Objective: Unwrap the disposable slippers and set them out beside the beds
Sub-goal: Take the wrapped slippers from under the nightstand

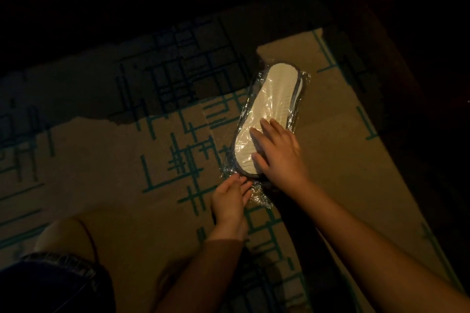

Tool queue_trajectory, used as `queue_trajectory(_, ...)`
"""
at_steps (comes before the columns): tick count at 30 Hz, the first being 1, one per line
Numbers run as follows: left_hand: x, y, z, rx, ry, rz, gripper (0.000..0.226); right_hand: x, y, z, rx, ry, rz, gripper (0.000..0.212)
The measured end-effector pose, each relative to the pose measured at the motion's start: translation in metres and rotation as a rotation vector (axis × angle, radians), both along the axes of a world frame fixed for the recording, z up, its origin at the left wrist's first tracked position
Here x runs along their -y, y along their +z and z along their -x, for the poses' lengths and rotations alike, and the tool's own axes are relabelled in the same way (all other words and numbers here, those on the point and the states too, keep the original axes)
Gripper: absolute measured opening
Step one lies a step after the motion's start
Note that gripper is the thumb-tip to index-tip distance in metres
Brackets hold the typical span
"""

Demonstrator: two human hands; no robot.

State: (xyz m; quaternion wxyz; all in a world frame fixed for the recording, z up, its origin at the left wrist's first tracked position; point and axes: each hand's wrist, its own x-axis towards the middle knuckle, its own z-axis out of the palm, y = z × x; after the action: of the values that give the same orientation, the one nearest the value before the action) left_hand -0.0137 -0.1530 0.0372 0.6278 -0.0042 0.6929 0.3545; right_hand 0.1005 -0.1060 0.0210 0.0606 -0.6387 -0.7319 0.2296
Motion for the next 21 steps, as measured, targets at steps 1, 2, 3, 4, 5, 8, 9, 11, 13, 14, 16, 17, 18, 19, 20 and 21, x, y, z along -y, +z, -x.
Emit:
queue_trajectory(1,-0.002,0.000,0.000,0.001,-0.003,0.022,0.033,0.001,0.000,0.000,-0.014,-0.013,0.002,0.056)
queue_trajectory(2,-0.003,0.001,0.001,-0.002,-0.008,0.041,0.031,0.001,0.000,0.000,-0.021,-0.019,0.005,0.056)
queue_trajectory(3,-0.004,0.001,0.001,-0.013,-0.014,0.055,0.029,0.001,0.001,0.001,-0.026,-0.021,0.008,0.057)
queue_trajectory(4,-0.005,0.001,0.001,-0.028,-0.019,0.059,0.025,0.002,0.002,0.002,-0.036,-0.025,0.010,0.058)
queue_trajectory(5,-0.006,0.000,0.001,-0.040,-0.026,0.061,0.019,0.003,0.004,0.002,-0.060,-0.039,0.011,0.058)
queue_trajectory(8,-0.006,0.004,0.000,-0.011,-0.042,0.047,0.012,0.004,0.009,0.002,-0.233,-0.143,0.025,0.064)
queue_trajectory(9,-0.007,0.005,0.001,0.007,-0.046,0.031,0.019,0.004,0.011,0.002,-0.317,-0.190,0.036,0.066)
queue_trajectory(11,-0.008,0.008,0.001,0.011,-0.037,0.005,0.031,0.006,0.016,0.004,-0.429,-0.247,0.051,0.068)
queue_trajectory(13,-0.010,0.011,0.002,-0.011,-0.012,-0.014,0.031,0.011,0.022,0.006,-0.449,-0.363,-0.014,0.070)
queue_trajectory(14,-0.012,0.012,0.002,-0.012,0.002,-0.016,0.030,0.013,0.025,0.005,-0.465,-0.499,-0.044,0.071)
queue_trajectory(16,-0.015,0.014,0.002,0.009,0.028,-0.019,0.031,0.018,0.030,0.000,-0.612,-0.854,0.049,0.073)
queue_trajectory(17,-0.016,0.015,0.002,0.028,0.036,-0.021,0.034,0.019,0.030,-0.005,-0.740,-1.003,0.170,0.074)
queue_trajectory(18,-0.016,0.016,0.002,0.048,0.036,-0.022,0.036,0.019,0.029,-0.009,-0.859,-1.100,0.292,0.075)
queue_trajectory(19,-0.016,0.017,0.002,0.070,0.027,-0.021,0.038,0.020,0.029,-0.013,-0.959,-1.159,0.375,0.074)
queue_trajectory(20,-0.016,0.018,0.001,0.093,0.013,-0.016,0.038,0.018,0.028,-0.016,-1.037,-1.200,0.412,0.071)
queue_trajectory(21,-0.015,0.019,0.001,0.115,0.001,-0.012,0.037,0.016,0.027,-0.018,-1.104,-1.245,0.425,0.066)
